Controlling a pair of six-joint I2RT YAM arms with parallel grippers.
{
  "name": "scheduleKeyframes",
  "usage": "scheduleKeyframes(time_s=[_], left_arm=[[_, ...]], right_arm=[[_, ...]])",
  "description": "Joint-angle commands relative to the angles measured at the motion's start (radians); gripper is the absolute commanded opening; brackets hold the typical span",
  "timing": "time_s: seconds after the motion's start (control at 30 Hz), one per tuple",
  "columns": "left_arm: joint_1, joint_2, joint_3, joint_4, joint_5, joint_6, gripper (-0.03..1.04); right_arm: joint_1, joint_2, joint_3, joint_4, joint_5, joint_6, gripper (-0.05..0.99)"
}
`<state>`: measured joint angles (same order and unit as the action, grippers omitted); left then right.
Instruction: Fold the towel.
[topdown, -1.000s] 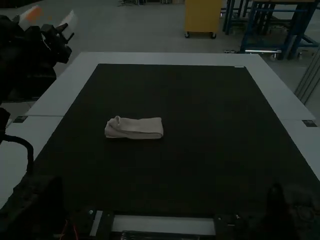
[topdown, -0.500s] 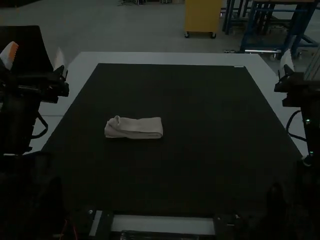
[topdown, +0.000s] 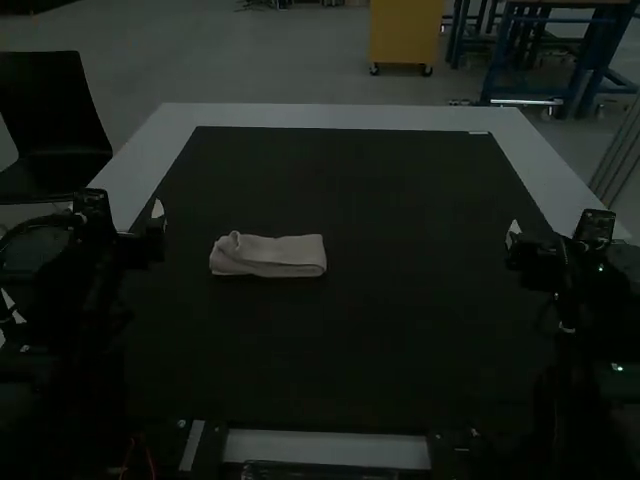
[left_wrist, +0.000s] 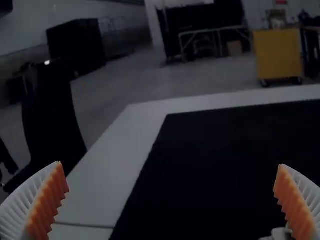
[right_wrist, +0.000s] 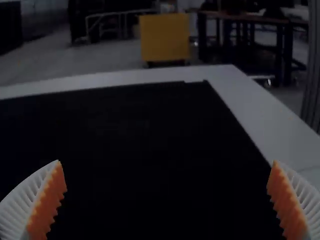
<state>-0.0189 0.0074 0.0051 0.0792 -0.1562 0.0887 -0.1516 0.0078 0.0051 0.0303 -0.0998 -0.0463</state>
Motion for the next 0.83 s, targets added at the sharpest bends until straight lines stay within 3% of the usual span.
scheduleKeyframes(time_s=[0.0, 0.8], left_arm=[[0.010, -0.007, -0.005, -0.039, -0.048, -0.064, 0.97], [0.002, -0.007, -0.005, -0.045, -0.045, -0.066, 0.97]], right_arm=[[0.006, -0.006, -0.005, -0.033, 0.026, -0.038, 0.92], [0.006, -0.006, -0.005, -0.038, 0.017, -0.040, 0.92]])
